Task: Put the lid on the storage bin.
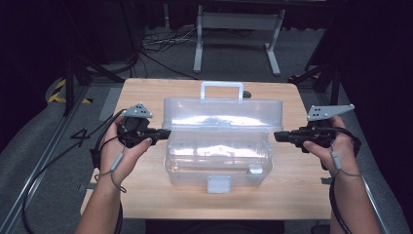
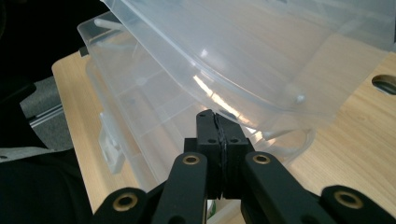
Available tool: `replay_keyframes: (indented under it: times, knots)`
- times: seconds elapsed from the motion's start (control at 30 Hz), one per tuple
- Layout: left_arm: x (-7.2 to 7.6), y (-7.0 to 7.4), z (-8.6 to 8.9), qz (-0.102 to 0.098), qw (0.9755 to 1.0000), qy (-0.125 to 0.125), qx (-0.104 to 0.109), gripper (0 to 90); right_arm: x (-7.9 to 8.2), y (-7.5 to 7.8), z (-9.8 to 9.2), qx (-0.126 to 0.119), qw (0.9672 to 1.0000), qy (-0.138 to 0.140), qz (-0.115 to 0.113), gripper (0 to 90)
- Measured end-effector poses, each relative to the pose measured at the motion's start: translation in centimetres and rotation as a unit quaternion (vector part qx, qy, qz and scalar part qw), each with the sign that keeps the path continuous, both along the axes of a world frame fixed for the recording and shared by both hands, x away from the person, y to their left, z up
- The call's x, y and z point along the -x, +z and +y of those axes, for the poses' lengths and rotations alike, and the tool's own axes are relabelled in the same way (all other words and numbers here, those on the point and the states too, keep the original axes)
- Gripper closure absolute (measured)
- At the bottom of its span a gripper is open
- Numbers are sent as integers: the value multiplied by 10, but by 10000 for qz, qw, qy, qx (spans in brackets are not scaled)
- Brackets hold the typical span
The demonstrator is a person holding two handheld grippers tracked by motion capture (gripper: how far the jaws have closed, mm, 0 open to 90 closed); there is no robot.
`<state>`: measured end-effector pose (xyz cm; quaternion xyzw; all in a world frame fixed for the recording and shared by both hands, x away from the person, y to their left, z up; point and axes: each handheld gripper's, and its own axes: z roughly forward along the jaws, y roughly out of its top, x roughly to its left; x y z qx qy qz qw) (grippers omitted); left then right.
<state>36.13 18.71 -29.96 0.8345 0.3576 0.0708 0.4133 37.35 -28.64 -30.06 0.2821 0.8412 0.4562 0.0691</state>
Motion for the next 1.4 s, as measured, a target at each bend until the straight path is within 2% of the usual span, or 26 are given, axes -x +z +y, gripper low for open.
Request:
replay_keyframes:
  times: [0.13, 0.3, 0.37, 0.43, 0.47, 0.67, 1.03, 1.17, 1.4]
  knots:
    - [0, -1, 0, 120, 9999, -25, -44, 900, 0, -1, 1, 112, 9999, 40, 81, 897]
    - [0, -3, -2, 308, 9994, -32, -173, 900, 0, -3, 3, 363, 9991, 81, 199, 899]
    - [0, -3, -2, 357, 9991, -44, -226, 900, 1, -3, 4, 409, 9989, 105, 222, 899]
    - [0, -3, -2, 322, 9991, -40, -263, 900, 1, -4, 4, 442, 9987, 116, 232, 899]
    - [1, -3, -2, 398, 9989, -58, -261, 900, 1, -4, 4, 463, 9985, 132, 248, 899]
    - [1, -5, -2, 534, 9978, -98, -389, 900, 1, -6, 7, 650, 9970, 227, 366, 899]
    - [1, -7, -3, 657, 9961, -209, -552, 900, 1, -10, 10, 865, 9945, 312, 505, 900]
    - [1, -8, -4, 753, 9946, -278, -655, 900, 1, -11, 11, 963, 9932, 354, 557, 900]
    - [1, -9, -5, 792, 9931, -379, -774, 900, 1, -14, 14, 1108, 9911, 411, 611, 900]
